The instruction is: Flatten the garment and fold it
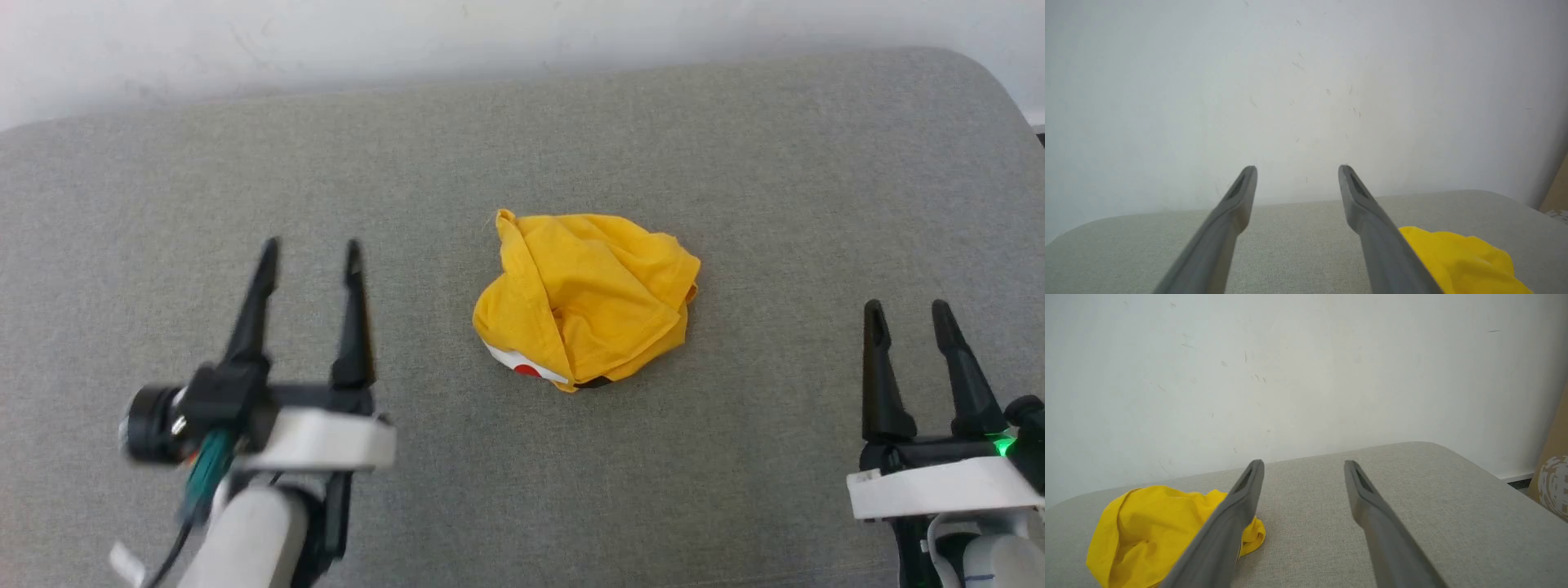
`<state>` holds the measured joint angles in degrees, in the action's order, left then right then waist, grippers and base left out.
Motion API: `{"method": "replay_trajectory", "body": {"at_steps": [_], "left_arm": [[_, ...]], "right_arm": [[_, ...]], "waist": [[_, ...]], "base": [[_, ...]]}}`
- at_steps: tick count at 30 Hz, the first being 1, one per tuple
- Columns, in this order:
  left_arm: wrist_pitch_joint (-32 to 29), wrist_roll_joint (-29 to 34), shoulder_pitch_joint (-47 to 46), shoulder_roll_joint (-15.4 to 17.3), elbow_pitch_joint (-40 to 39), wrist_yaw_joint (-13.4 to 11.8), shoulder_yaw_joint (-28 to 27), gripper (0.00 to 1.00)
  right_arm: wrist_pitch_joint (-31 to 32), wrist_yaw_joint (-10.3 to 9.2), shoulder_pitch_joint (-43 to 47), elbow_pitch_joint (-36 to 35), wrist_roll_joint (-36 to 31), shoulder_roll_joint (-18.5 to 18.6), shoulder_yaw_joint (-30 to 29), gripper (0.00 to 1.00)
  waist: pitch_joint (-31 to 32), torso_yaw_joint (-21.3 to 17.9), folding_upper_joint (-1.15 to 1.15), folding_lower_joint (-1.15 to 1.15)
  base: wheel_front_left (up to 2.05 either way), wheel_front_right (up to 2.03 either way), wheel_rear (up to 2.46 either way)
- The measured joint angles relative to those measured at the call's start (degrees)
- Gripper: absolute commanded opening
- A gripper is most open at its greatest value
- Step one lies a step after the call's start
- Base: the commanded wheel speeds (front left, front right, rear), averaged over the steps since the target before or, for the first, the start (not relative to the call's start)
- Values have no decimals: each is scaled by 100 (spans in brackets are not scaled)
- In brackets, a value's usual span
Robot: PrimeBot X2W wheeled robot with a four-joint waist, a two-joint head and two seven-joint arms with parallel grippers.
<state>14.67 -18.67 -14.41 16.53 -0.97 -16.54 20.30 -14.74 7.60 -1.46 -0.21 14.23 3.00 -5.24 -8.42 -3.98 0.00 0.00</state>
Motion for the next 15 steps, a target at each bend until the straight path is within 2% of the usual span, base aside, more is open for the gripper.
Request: {"method": "replay_trajectory", "body": {"at_steps": [3, 6, 10, 15], "left_arm": [[7, 428, 701, -68, -767, -211, -412, 100], [7, 589, 1463, -316, -1136, -245, -656, 100], [5, 639, 2047, -526, -1152, -20, -800, 100], [5, 767, 2160, -693, -1104, 302, -966, 100]], "right_arm": [[0, 0, 54, 2, -65, 1, 33, 100], [0, 0, 90, 5, -66, -1, 87, 100], [0, 0, 212, 16, -66, 0, 100, 100], [0, 0, 259, 41, -67, 0, 126, 100]], "waist": [[2, -2, 0, 0], [44, -14, 0, -1], [126, 10, 0, -1], [206, 93, 0, -1]], "base": [[0, 0, 0], [0, 0, 0], [0, 0, 0], [0, 0, 0]]}}
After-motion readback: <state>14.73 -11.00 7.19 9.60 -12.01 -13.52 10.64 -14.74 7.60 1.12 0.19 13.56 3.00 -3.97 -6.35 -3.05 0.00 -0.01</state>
